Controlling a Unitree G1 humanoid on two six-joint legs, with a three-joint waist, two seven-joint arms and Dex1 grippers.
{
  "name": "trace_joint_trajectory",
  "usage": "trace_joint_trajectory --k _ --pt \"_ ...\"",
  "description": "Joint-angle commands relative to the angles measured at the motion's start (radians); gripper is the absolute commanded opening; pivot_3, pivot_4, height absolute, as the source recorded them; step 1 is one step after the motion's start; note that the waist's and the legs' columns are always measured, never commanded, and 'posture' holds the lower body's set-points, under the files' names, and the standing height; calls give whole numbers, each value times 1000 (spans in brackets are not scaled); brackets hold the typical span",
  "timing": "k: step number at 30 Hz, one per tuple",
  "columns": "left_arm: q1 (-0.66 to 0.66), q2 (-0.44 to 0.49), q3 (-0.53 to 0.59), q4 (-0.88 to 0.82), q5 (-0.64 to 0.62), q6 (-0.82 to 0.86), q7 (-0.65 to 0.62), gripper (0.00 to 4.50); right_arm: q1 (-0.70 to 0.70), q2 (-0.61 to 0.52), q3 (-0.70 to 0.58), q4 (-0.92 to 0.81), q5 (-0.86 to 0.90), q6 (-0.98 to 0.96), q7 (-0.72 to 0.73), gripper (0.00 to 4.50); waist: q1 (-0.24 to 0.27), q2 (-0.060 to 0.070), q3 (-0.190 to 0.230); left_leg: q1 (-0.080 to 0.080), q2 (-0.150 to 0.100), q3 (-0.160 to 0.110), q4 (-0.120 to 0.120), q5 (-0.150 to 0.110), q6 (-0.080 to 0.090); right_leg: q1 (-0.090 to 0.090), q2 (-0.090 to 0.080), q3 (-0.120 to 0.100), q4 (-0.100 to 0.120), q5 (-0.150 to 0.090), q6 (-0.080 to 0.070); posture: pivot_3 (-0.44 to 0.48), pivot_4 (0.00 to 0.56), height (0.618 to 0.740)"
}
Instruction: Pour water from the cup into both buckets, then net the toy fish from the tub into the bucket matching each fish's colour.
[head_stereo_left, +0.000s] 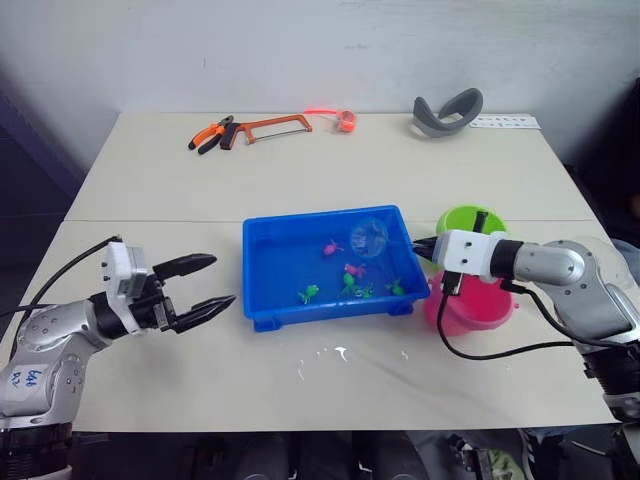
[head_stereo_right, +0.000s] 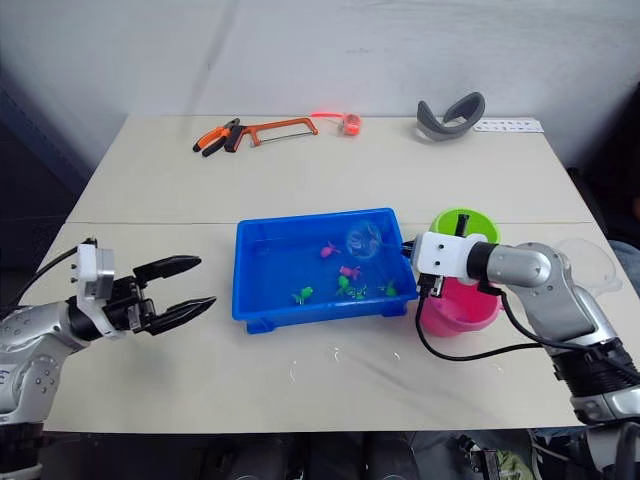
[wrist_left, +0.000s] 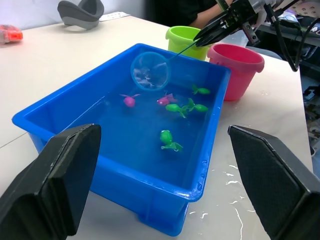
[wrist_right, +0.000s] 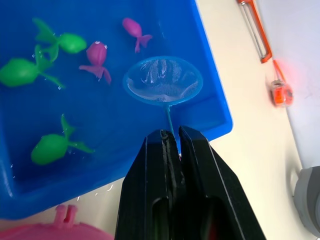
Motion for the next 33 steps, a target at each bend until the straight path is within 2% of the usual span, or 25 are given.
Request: trace_joint_trajectory --k 1,8,19,25,33 --pt "-19 19 -6 -29 1 -11 -13 4422 1 -7 -12 -10 -17 -11 30 0 1 0 0 0 0 0 0 0 0 0 0 0 0 0 0 0 150 740" --pt "-36 18 -22 -1 12 -30 -28 4422 33 26 -27 -63 53 83 104 0 0 0 0 0 0 0 0 0 0 0 0 0 0 0 0 0 150 740" --pt "-57 5 -38 53 32 -68 -47 4422 31 136 -91 -120 176 372 79 0 0 0 0 0 0 0 0 0 0 0 0 0 1 0 0 0 150 740" --pt "-62 4 -45 52 38 -72 -36 4422 51 154 -132 -173 295 544 109 0 1 0 0 0 0 -1 0 0 0 0 -1 0 0 0 0 0 150 740" --pt "-69 0 -52 39 35 -70 -21 4422 69 151 -189 -208 387 634 104 0 2 0 0 0 0 -1 0 0 0 0 -1 0 0 0 0 0 150 740"
